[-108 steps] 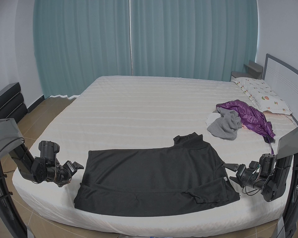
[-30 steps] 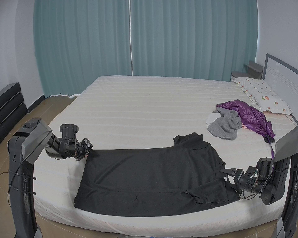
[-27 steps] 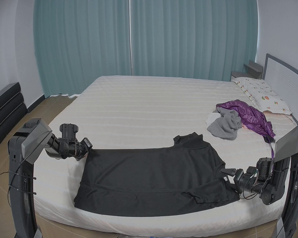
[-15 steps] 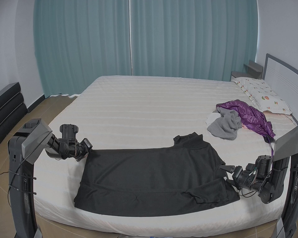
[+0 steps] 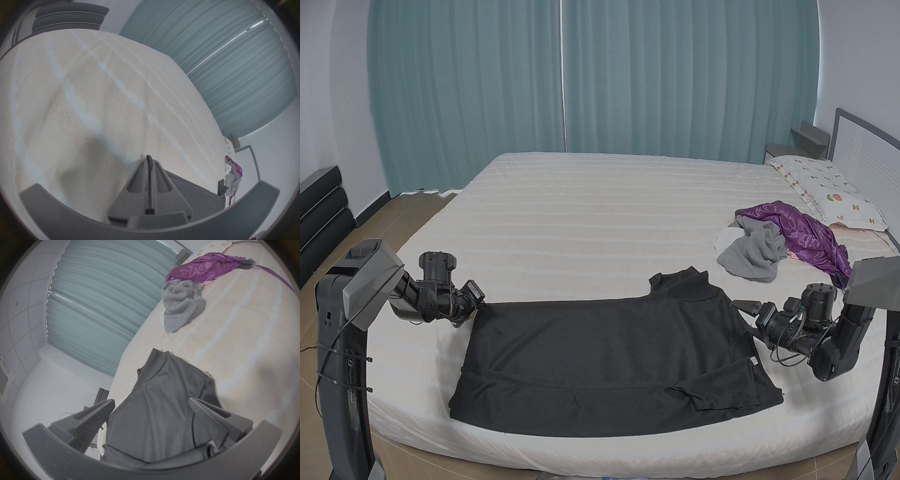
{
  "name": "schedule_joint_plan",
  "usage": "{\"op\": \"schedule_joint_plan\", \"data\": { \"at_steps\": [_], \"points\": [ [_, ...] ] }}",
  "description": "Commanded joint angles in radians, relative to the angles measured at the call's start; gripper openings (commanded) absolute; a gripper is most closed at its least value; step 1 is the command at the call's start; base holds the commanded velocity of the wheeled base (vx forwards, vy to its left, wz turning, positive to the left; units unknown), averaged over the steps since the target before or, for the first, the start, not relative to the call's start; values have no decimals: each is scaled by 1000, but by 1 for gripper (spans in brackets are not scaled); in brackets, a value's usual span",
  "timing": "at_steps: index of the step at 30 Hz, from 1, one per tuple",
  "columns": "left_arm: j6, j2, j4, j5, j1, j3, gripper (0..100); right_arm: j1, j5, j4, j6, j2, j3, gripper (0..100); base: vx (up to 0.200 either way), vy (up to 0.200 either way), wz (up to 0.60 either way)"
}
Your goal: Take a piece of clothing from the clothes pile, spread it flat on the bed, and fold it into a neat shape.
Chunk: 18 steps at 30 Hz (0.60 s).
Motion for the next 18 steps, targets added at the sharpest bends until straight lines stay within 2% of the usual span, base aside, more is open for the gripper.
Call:
{"op": "schedule_joint_plan", "data": {
  "at_steps": [1,7,9,18],
  "points": [
    [-1,-2,2,0,1,3,0,43,-5,194,-36,44,-257,100,0,0,0],
    [-1,-2,3,0,1,3,0,51,-11,382,-84,110,-471,100,0,0,0],
    [-1,0,3,0,1,3,0,49,-46,444,-120,157,-571,100,0,0,0],
    [-1,0,5,0,1,3,0,48,-89,596,-183,208,-760,100,0,0,0]
  ]
}}
